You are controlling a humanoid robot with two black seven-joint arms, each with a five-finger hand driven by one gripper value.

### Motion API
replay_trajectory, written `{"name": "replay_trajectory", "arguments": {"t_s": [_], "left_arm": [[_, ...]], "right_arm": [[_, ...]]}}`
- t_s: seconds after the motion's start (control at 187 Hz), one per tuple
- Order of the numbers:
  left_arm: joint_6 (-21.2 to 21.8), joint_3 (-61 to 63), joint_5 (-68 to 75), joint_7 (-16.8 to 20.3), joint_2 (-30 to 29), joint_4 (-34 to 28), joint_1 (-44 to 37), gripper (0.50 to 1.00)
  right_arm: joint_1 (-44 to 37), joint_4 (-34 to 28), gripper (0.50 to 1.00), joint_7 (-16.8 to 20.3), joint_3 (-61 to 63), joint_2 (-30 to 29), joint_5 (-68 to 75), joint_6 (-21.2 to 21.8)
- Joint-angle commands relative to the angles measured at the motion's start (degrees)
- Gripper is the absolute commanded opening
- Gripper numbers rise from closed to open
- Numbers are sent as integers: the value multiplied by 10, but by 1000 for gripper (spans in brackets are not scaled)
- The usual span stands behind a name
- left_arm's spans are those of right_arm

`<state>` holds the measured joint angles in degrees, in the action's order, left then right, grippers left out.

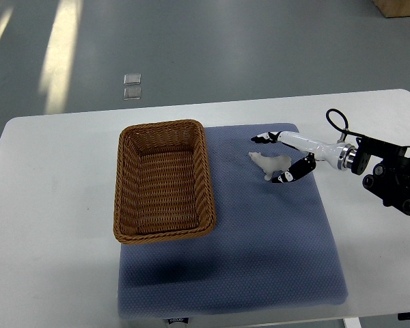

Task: Place white bear in brown basket with right hand
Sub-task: 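Close the right hand's fingers around the white polar bear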

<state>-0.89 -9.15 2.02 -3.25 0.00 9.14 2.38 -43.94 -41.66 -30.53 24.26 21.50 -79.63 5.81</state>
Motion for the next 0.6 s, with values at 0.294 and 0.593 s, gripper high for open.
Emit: {"name": "replay_trajectory", "arguments": {"t_s": [0.294,0.593], "left_arm": [[0,0,0,0,0,0,0,1000],[-1,0,0,0,0,1,0,1000]], "right_arm": [[-2,0,797,1,0,0,0,-6],[-8,0,707,0,-10,0,0,-5]]}}
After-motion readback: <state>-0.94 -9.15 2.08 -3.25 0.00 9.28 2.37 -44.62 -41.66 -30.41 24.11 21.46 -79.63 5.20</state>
